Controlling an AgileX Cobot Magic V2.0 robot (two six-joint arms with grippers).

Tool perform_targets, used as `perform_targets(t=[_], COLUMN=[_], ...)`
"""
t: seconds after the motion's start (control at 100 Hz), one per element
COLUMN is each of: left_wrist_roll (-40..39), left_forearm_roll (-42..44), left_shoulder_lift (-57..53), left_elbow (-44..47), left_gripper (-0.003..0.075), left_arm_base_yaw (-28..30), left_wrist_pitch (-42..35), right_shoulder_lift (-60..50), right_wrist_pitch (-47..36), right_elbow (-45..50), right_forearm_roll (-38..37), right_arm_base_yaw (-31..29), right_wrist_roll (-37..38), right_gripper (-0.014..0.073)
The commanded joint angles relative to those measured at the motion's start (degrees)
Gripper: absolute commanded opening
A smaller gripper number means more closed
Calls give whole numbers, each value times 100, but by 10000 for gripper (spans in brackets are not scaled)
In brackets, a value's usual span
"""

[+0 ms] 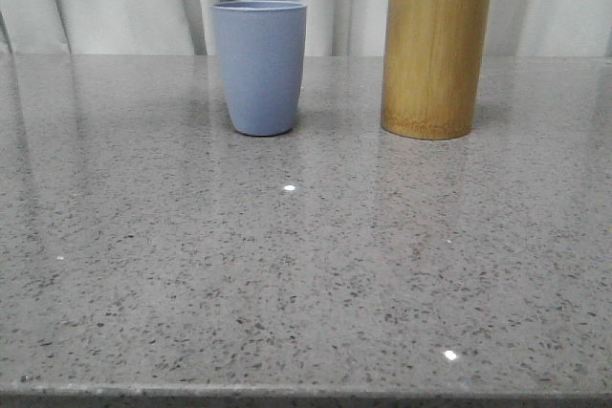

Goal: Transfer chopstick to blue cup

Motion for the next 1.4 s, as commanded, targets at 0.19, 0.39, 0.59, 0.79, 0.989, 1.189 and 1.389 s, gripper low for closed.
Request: perform_targets(t=[0.19,0.39,0.59,0.79,0.989,1.189,1.389], left_wrist_roll=[-63,-73,-167,-181,-296,-382,-382], left_forearm_roll=[275,275,275,288,396,580,593], left_shoulder_lift=[-1110,-2071,-3171,-4131,-4972,-5610,-6007], left_elbow=[443,1695,3101,4122,4737,5267,5626], left_gripper=[315,315,315,315,315,314,314], left_arm_base_yaw=[316,680,981,1089,1089,1089,1089], left_wrist_pitch=[-504,-1035,-1700,-2172,-2358,-2449,-2498], right_shoulder_lift=[204,570,1145,1693,2378,3132,3880], right_wrist_pitch=[-339,-380,-397,-513,-652,-818,-828], right_elbow=[-568,-1017,-1584,-2057,-2536,-3171,-3841], right_forearm_roll=[43,43,43,43,43,43,43], right_arm_base_yaw=[95,525,848,1210,1534,1737,1783], right_wrist_roll=[-36,-36,-36,-36,-36,-36,-36], right_gripper=[447,447,447,447,447,447,447])
